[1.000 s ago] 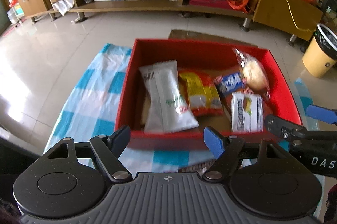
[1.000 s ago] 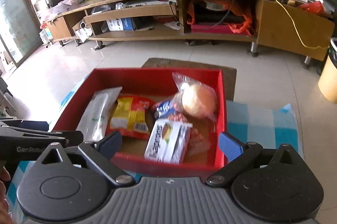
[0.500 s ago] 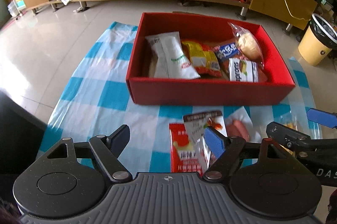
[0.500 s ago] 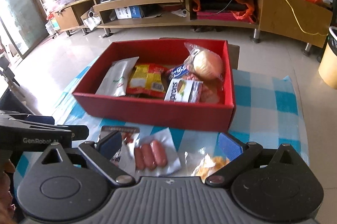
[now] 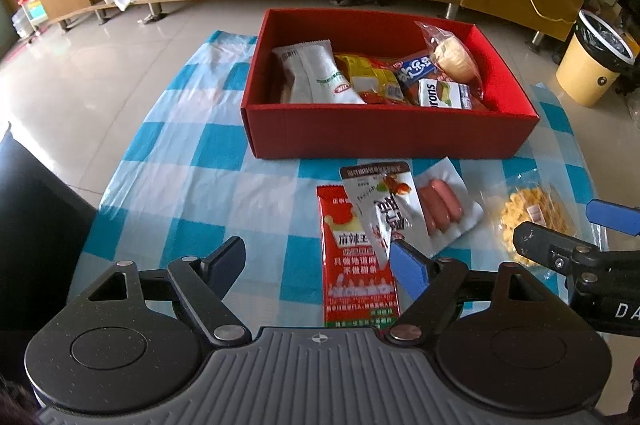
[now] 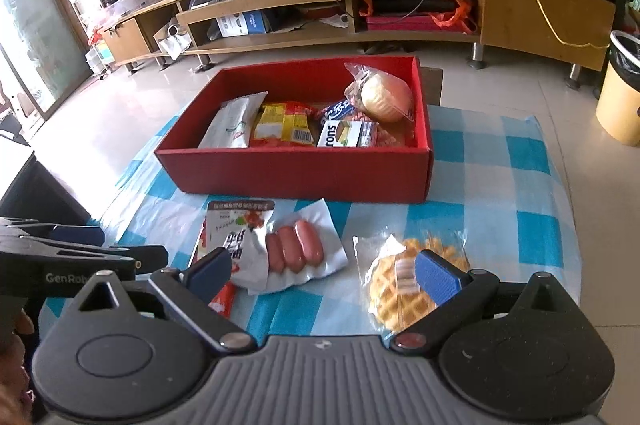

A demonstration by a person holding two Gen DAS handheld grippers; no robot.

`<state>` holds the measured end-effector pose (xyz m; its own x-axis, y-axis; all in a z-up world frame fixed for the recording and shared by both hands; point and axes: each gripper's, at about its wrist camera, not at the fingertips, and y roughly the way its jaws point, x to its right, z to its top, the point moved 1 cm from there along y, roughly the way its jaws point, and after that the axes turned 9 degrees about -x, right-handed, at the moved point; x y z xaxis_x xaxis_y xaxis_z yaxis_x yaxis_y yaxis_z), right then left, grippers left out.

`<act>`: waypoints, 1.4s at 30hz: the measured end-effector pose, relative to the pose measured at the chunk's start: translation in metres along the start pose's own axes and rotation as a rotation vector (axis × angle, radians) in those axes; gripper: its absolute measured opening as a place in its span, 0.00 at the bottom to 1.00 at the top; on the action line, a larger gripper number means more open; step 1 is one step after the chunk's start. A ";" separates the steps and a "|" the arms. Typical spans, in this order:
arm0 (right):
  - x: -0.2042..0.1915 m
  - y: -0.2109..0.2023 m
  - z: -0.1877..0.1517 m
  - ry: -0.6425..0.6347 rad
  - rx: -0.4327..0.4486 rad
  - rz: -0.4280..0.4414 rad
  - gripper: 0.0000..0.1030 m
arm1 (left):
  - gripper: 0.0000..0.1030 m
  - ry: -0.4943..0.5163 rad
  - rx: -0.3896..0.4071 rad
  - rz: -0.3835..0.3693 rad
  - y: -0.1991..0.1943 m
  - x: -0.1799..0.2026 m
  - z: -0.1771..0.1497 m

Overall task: Organize snacks
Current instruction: 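Move both tools back out of the box toward the remaining snacks, then grasp the red spicy strip pack with the left tool while the right tool approaches the waffle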

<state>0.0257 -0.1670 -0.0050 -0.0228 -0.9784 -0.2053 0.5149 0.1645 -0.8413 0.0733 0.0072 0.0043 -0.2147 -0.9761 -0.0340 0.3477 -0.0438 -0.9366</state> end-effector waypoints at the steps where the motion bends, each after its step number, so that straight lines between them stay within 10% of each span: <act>1: 0.000 -0.001 -0.002 0.000 0.001 -0.001 0.94 | 0.82 0.003 0.001 -0.001 -0.001 0.001 -0.002; 28: 0.047 -0.007 -0.016 0.140 -0.049 -0.073 0.93 | 0.82 -0.018 -0.167 0.009 0.067 0.024 -0.007; 42: 0.074 0.053 0.014 0.188 -0.150 -0.112 0.93 | 0.62 0.028 -0.211 -0.010 0.070 0.032 -0.020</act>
<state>0.0635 -0.2326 -0.0582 -0.2391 -0.9534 -0.1842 0.3679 0.0866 -0.9258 0.0725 -0.0230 -0.0695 -0.2439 -0.9693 -0.0314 0.1470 -0.0049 -0.9891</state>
